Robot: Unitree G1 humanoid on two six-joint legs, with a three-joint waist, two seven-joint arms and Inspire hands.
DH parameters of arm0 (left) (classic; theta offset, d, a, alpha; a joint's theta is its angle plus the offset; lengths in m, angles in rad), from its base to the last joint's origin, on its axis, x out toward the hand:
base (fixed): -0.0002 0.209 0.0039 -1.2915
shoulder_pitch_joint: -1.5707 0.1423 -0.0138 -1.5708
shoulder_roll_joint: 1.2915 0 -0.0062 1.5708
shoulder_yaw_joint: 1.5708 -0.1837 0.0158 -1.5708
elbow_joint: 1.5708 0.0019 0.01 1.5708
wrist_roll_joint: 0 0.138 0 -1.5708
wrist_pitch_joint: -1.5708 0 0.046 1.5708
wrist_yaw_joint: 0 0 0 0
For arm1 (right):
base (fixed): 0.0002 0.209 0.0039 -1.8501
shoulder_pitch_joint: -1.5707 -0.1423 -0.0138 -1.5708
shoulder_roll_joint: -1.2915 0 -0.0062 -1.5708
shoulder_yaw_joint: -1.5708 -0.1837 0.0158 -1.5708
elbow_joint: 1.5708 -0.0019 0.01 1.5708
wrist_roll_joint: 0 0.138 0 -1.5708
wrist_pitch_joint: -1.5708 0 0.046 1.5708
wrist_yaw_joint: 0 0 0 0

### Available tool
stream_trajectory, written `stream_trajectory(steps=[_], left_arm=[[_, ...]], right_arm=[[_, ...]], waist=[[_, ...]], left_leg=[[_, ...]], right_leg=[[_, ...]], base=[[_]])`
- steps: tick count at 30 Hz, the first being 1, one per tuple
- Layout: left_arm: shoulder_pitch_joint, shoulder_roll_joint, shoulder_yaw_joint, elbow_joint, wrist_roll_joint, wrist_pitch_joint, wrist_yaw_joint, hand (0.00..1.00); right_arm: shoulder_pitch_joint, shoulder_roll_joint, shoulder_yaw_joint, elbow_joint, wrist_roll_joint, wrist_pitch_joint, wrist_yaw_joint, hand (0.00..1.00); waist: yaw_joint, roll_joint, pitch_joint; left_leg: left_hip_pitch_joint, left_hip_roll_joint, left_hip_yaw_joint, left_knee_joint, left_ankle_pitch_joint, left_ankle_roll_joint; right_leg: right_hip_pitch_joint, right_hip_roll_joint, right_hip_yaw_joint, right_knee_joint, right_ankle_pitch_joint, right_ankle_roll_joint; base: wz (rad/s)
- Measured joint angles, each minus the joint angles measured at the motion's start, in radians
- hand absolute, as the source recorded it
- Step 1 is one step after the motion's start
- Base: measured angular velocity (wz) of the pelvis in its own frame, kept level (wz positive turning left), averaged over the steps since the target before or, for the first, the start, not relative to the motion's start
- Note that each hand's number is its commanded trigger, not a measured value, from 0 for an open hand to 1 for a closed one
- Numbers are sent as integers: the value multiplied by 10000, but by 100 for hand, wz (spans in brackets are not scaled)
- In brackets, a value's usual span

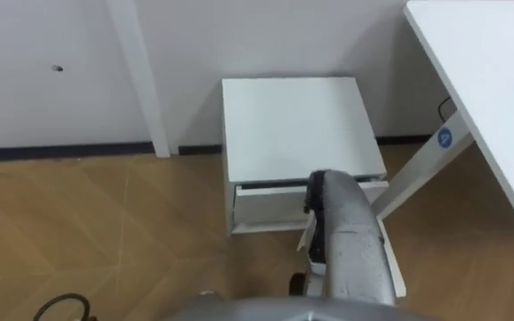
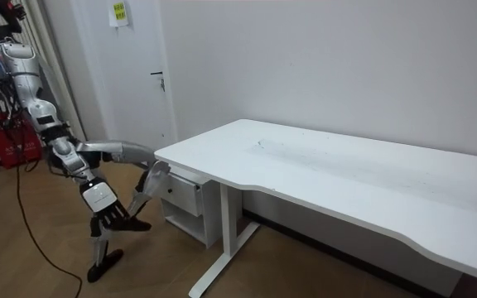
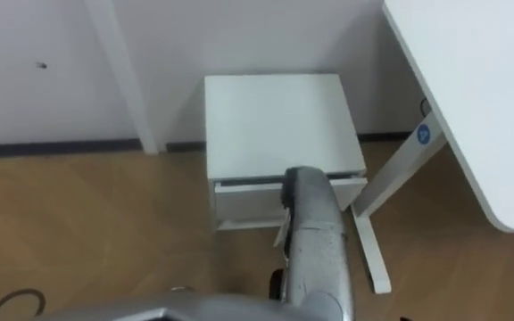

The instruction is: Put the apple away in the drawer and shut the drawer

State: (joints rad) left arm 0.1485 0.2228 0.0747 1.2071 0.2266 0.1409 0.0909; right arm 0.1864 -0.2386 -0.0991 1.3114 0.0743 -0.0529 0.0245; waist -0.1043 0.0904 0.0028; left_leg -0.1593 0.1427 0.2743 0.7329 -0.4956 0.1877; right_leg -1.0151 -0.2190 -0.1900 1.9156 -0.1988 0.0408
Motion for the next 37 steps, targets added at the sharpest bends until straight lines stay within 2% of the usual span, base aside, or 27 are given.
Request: stream_trajectory(steps=[1, 3, 5, 6, 7, 8, 9, 10, 11, 12, 13, 14, 15, 16, 17, 18, 19, 21, 23, 25, 26, 30, 34, 37], left_arm=[[35, 8, -3, 9, 1, -26, 46, 0], [88, 3, 7, 9, 13, -54, 56, 0], [232, -15, 14, 4, 13, -124, 57, 0], [338, -14, 20, 2, 11, -146, 67, 0], [450, -10, 3, 3, 15, -174, 81, 0], [485, -11, 7, 7, 14, -177, 81, 0], [499, -20, 8, 4, 12, -183, 84, 0], [514, -32, 13, 7, 21, -190, 87, 0], [521, -40, 12, 7, 22, -188, 90, 0], [541, -29, 17, -31, 21, -189, 146, 0], [553, -16, 22, -138, 22, -192, 246, 0], [559, -4, 25, -190, 15, -191, 324, 0], [563, 37, 35, -293, 17, -191, 459, 0], [527, 70, 40, -351, 19, -195, 595, 0], [505, 86, 49, -354, 20, -199, 622, 0], [472, 95, 150, -355, 18, -242, 667, 0], [475, 104, 361, -357, 12, -363, 692, 0], [555, 141, 487, -358, 11, -478, 725, 0], [526, 94, 488, -367, 13, -647, 718, 0], [553, -5, 498, -388, 13, -826, 727, 0], [558, -40, 518, -397, 15, -854, 731, 0], [580, -262, 612, -467, 18, -994, 766, 0], [562, -291, 617, -471, 35, -1048, 763, 0], [563, -305, 618, -469, 38, -1176, 759, 0]], right_arm=[[8, -1, 0, -60, -8, 60, -3, 0], [-14, 0, 4, -196, -1, 189, -3, 0], [-82, -25, 5, -290, 9, 270, -6, 0], [-83, -22, 5, -309, 65, 324, -12, 0], [-84, -18, 20, -304, 79, 387, -7, 0], [-83, -19, 23, -304, 81, 434, 0, 0], [-46, -21, -2, -284, 134, 532, -1, 0], [16, -9, -15, -272, 147, 604, 4, 0], [87, -1, -24, -282, 145, 607, 2, 0], [226, 24, -32, -291, 87, 627, 15, 0], [244, 24, -41, -294, -50, 684, 4, 0], [243, 29, -40, -296, -88, 686, 3, 0], [225, 42, -40, -304, -247, 684, 3, 0], [147, 49, -63, -303, -472, 683, -4, 0], [91, 51, -123, -301, -580, 681, -5, 0], [-16, 50, -331, -302, -808, 660, -12, 0], [-103, 52, -498, -298, -853, 622, -47, 0], [-208, 57, -551, -380, -885, 418, -111, 0], [-216, 58, -802, -430, -919, 267, -193, 0], [-322, 93, -804, -435, -1081, 184, -213, 0], [-327, 110, -804, -448, -1102, 157, -208, 0], [-314, 215, -802, -417, -1102, 96, -218, 0], [-305, 356, -805, -397, -1200, 105, -218, 0], [-322, 398, -803, -398, -1213, 94, -205, 0]], waist=[[2, -50, 32], [18, -35, 21], [66, -77, 60], [67, -46, 60], [29, -34, 68], [10, -52, 76], [-18, -193, 128], [-42, -295, 144], [-76, -339, 139], [-99, -475, 92], [-50, -640, 61], [-1, -707, 62], [55, -888, 39], [92, -1085, 44], [120, -1135, 31], [226, -1317, 50], [310, -1439, 26], [279, -1665, 35], [284, -1721, 33], [356, -1640, 3], [384, -1616, -12], [466, -1485, -48], [358, -1453, -15], [375, -1418, -9]], left_leg=[[12, 0, 25, 0, 0, 0], [-47, 0, 67, -9, 0, -1], [-60, -10, 229, -94, 0, 0], [-51, -13, 244, -136, -2, -5], [-37, -39, 242, -209, -35, -103], [-18, -107, 208, -252, -26, -214], [59, -316, 192, -419, 18, -449], [233, -579, 194, -753, 120, -725], [339, -728, 157, -973, 212, -888], [542, -1009, 154, -1475, 422, -1203], [694, -1235, 164, -1982, 679, -1148], [774, -1348, 166, -2222, 815, -1078], [862, -1521, 168, -2636, 1055, -1023], [953, -1640, 183, -2940, 1236, -1028], [1006, -1668, 195, -3056, 1284, -1064], [1106, -1701, 195, -3237, 1351, -1072], [1211, -1699, 151, -3392, 1437, -1123], [1500, -1650, 63, -3684, 1519, -1259], [1678, -1521, -23, -3776, 1526, -1266], [1901, -1380, -31, -4049, 1647, -1066], [1949, -1364, -33, -4099, 1692, -1066], [2384, -1357, -281, -4976, 2151, -1312], [2524, -1288, -659, -5246, 2267, -1498], [2599, -1227, -744, -5351, 2282, -1522]], right_leg=[[260, -104, 23, -143, 7, 13], [542, -172, 43, -362, 15, 21], [814, -203, 223, -908, 36, 45], [1253, -274, 269, -1703, 91, 128], [1933, -282, 264, -2940, 194, 248], [2335, -312, 259, -3729, 251, 270], [3278, -417, 230, -5410, 379, 377], [4302, -411, 258, -7111, 465, 446], [4859, -408, 257, -7912, 487, 461], [5894, -359, 231, -9342, 511, 510], [6716, -142, 327, -10615, 493, 534], [7064, -25, 422, -11195, 451, 586], [7737, 168, 580, -12241, 350, 663], [8294, 334, 694, -13162, 258, 782], [8569, 426, 741, -13601, 251, 788], [9079, 603, 809, -14509, 181, 705], [9556, 766, 810, -15315, 134, 691], [10212, 957, 758, -16222, 128, 661], [10615, 1169, 769, -16783, 151, 630], [10897, 1389, 772, -17128, 162, 589], [10907, 1425, 775, -17169, 154, 548], [10912, 1566, 709, -17344, 195, 400], [11093, 1702, 501, -17484, 155, 255], [11144, 1788, 504, -17489, 146, 239]], base=[[-4], [-14], [-22], [-12], [-4], [9], [17], [23], [29], [25], [14], [0], [0], [0], [-11], [-30], [-30], [-4], [5], [-15], [-11], [0], [15], [8]])
